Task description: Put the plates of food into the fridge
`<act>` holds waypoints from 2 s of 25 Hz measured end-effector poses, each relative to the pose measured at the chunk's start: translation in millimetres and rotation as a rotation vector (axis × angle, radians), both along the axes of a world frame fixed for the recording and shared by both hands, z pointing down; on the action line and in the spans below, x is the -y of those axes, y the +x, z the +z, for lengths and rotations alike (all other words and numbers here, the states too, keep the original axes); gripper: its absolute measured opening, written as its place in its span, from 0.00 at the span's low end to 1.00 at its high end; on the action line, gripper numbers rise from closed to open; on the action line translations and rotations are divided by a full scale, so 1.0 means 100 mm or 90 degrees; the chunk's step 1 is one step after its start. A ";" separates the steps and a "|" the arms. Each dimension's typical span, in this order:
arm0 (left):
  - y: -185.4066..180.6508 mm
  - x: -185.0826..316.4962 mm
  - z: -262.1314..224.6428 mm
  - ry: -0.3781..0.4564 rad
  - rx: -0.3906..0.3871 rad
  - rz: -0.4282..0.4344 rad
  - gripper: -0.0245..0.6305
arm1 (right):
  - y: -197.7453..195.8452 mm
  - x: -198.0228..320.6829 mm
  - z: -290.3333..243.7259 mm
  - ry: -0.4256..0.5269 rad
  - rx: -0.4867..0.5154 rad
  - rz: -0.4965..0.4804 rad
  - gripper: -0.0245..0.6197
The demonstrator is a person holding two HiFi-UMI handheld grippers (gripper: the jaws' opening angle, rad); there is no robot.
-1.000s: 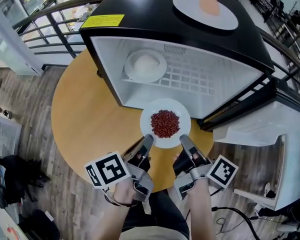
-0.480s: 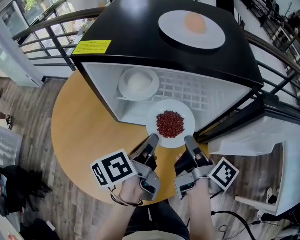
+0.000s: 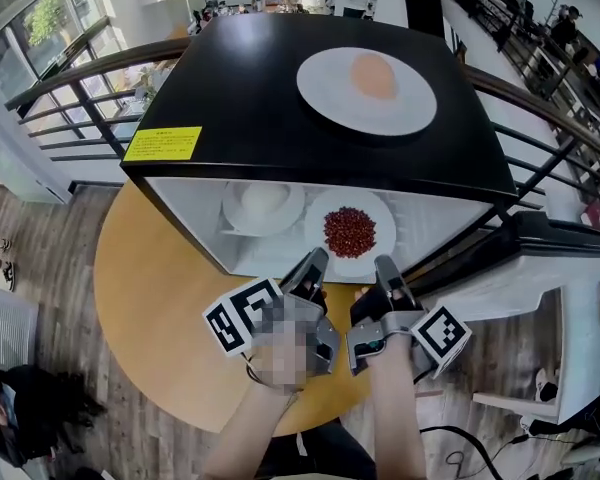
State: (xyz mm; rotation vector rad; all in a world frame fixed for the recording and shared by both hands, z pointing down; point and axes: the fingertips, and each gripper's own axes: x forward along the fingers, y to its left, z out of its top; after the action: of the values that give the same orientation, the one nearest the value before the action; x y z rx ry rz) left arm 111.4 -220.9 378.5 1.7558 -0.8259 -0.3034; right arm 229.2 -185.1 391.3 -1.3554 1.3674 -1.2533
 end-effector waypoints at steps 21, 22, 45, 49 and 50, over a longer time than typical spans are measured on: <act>0.30 0.59 0.19 0.032 0.135 0.058 0.10 | 0.26 0.53 0.10 -0.031 -0.015 0.079 0.07; 0.30 0.60 0.19 0.033 0.146 0.060 0.11 | 0.26 0.54 0.11 -0.031 -0.010 0.080 0.07; 0.15 0.67 0.20 0.059 0.237 0.085 0.13 | 0.33 0.62 0.12 -0.028 -0.029 0.117 0.07; 0.25 0.64 0.21 0.064 0.244 0.090 0.13 | 0.26 0.66 0.10 -0.059 -0.089 0.080 0.07; 0.26 0.64 0.22 0.069 0.260 0.091 0.13 | 0.25 0.67 0.10 -0.068 -0.112 0.072 0.07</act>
State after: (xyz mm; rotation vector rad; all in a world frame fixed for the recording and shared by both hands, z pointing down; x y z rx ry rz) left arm 137.7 -284.6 400.3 2.0005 -0.9793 0.1141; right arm 254.4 -252.2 401.3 -1.6264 1.3365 -1.1691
